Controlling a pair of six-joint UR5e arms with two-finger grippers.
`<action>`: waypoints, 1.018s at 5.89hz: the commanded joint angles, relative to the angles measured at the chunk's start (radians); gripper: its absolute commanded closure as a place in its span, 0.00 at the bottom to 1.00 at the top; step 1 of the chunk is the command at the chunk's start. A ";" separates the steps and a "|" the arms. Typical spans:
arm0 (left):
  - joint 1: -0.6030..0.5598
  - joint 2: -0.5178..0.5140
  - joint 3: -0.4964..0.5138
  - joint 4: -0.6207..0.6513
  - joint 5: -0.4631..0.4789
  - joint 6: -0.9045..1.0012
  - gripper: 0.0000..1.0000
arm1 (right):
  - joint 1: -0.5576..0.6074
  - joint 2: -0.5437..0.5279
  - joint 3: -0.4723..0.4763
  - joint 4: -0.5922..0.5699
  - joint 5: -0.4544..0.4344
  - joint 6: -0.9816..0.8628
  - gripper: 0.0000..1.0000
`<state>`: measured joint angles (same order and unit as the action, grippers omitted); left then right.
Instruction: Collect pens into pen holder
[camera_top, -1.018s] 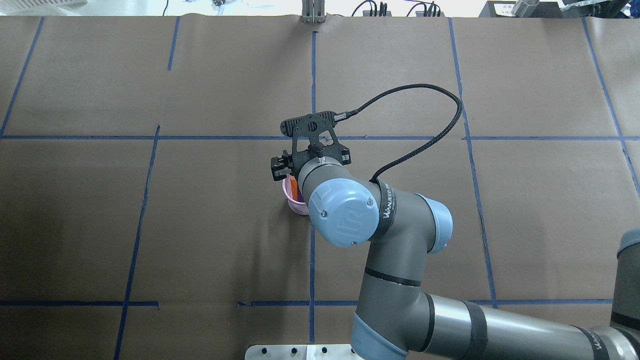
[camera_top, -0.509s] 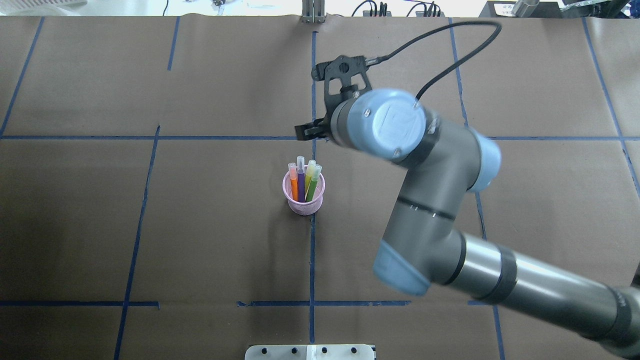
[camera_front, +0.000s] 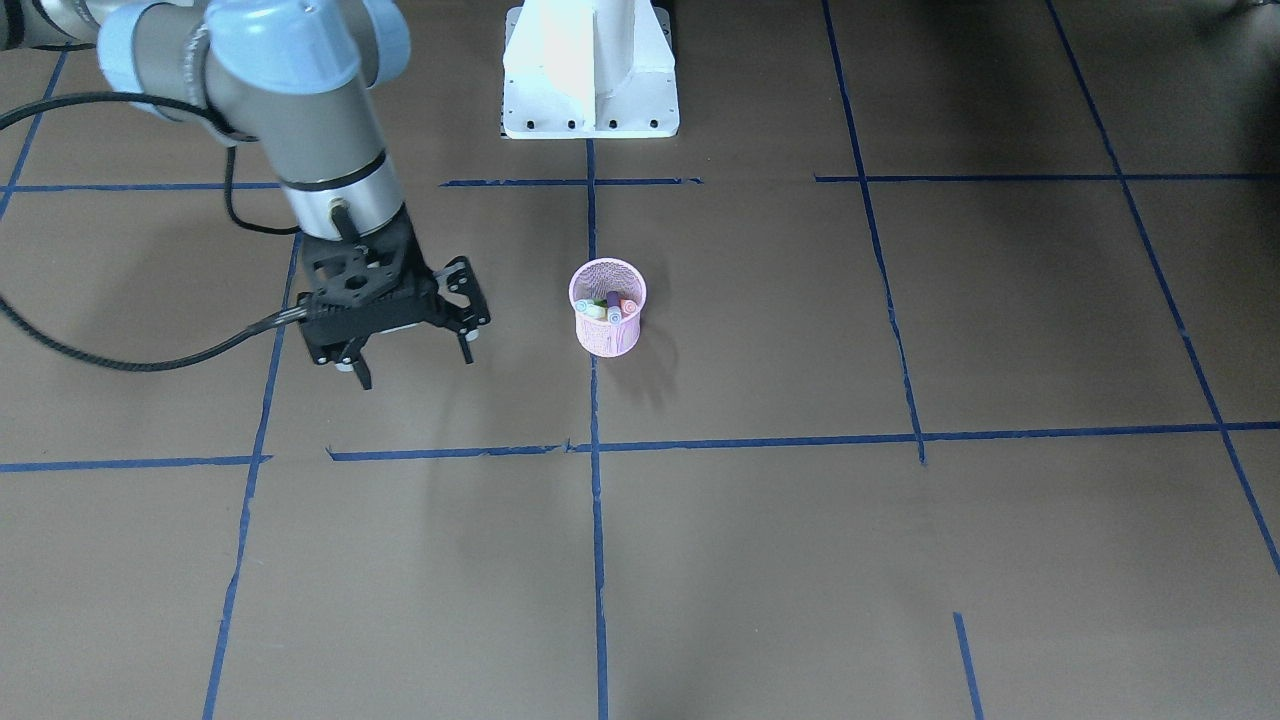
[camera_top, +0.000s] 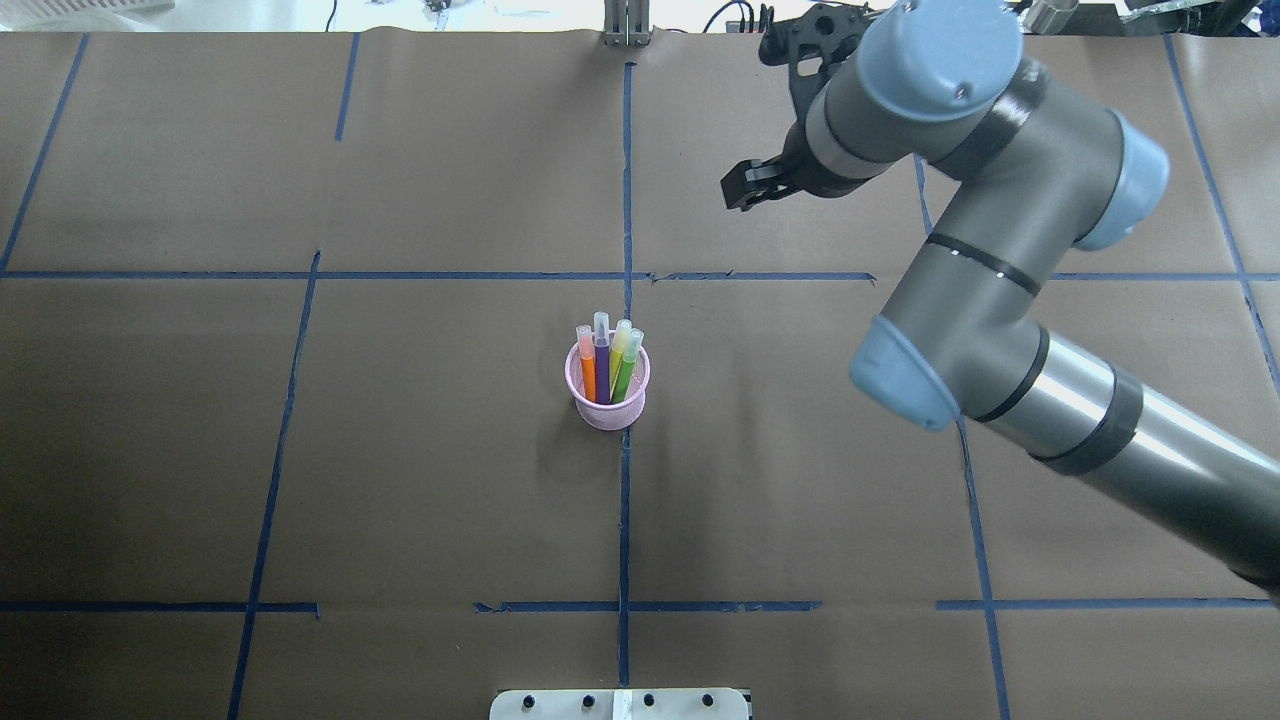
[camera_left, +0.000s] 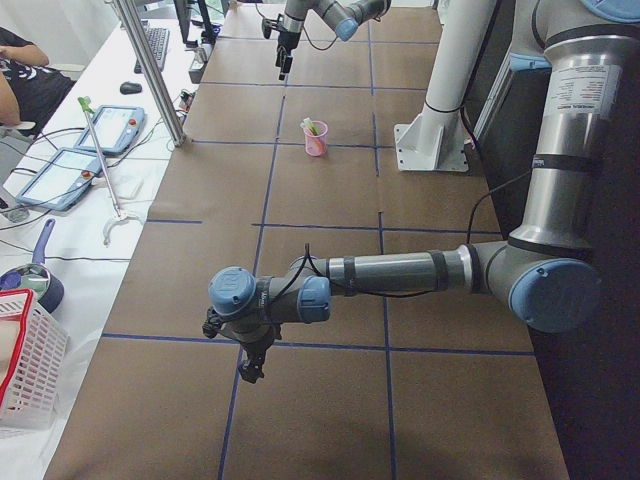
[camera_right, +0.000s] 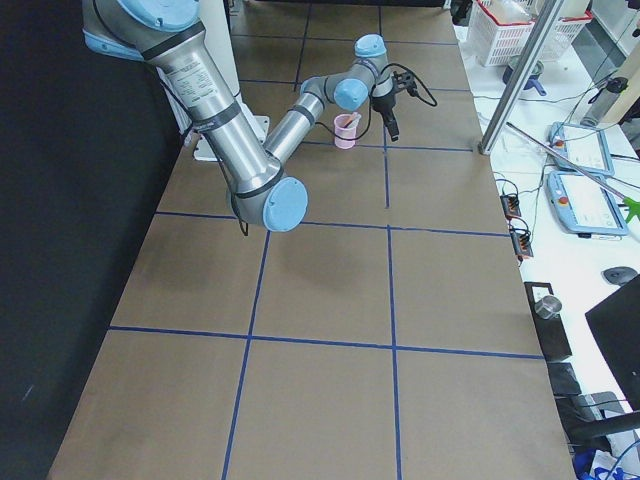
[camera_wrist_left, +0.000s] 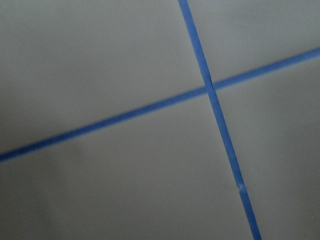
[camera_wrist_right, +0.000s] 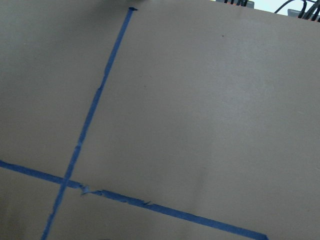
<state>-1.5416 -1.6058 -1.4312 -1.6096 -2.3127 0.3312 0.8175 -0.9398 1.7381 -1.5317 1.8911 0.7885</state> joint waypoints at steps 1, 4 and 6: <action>0.000 0.110 -0.119 0.000 0.003 -0.046 0.00 | 0.130 -0.051 -0.072 -0.001 0.188 -0.108 0.00; 0.000 0.135 -0.138 0.002 0.001 -0.058 0.00 | 0.363 -0.179 -0.225 -0.002 0.391 -0.470 0.00; 0.001 0.127 -0.135 0.002 0.001 -0.058 0.00 | 0.509 -0.275 -0.349 0.002 0.446 -0.738 0.00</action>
<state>-1.5412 -1.4751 -1.5674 -1.6076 -2.3117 0.2732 1.2474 -1.1714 1.4571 -1.5311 2.3048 0.1978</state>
